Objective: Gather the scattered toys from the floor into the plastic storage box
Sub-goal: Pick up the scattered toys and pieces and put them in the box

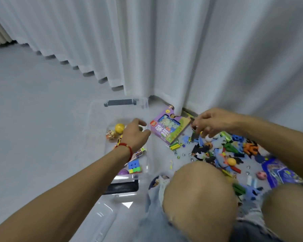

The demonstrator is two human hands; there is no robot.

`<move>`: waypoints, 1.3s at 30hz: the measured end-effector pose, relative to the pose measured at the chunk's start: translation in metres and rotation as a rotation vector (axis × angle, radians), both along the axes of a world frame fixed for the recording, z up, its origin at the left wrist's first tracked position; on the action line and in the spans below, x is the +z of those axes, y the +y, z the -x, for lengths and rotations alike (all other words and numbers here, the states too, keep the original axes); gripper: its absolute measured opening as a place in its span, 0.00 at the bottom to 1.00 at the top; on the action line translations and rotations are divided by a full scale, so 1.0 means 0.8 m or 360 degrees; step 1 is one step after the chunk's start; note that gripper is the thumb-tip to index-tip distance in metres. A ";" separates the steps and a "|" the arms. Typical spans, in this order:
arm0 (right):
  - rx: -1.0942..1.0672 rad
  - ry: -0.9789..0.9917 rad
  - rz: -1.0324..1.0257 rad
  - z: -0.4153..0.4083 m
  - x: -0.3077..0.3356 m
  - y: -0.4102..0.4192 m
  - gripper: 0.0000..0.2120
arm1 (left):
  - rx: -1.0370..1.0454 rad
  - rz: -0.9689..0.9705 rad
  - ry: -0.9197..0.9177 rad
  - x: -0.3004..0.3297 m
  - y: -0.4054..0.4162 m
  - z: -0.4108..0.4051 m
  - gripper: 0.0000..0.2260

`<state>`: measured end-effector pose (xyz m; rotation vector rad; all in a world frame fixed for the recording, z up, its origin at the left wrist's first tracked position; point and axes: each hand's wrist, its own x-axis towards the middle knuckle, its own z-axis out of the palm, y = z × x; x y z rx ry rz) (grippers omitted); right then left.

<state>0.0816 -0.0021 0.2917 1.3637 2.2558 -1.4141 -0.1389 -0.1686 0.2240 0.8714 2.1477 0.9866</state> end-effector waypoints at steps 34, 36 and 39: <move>-0.1506 0.0242 -0.0669 -0.198 -0.398 -0.062 0.09 | -0.1416 0.0451 0.1074 -0.311 0.112 -0.205 0.20; -0.1595 0.0048 -0.0767 -0.222 -0.393 -0.054 0.05 | -0.1203 0.0410 0.0830 -0.304 0.116 -0.208 0.13; -0.1153 -0.0399 -0.0851 -0.242 -0.409 -0.043 0.15 | -0.0924 0.0428 0.0359 -0.297 0.119 -0.212 0.08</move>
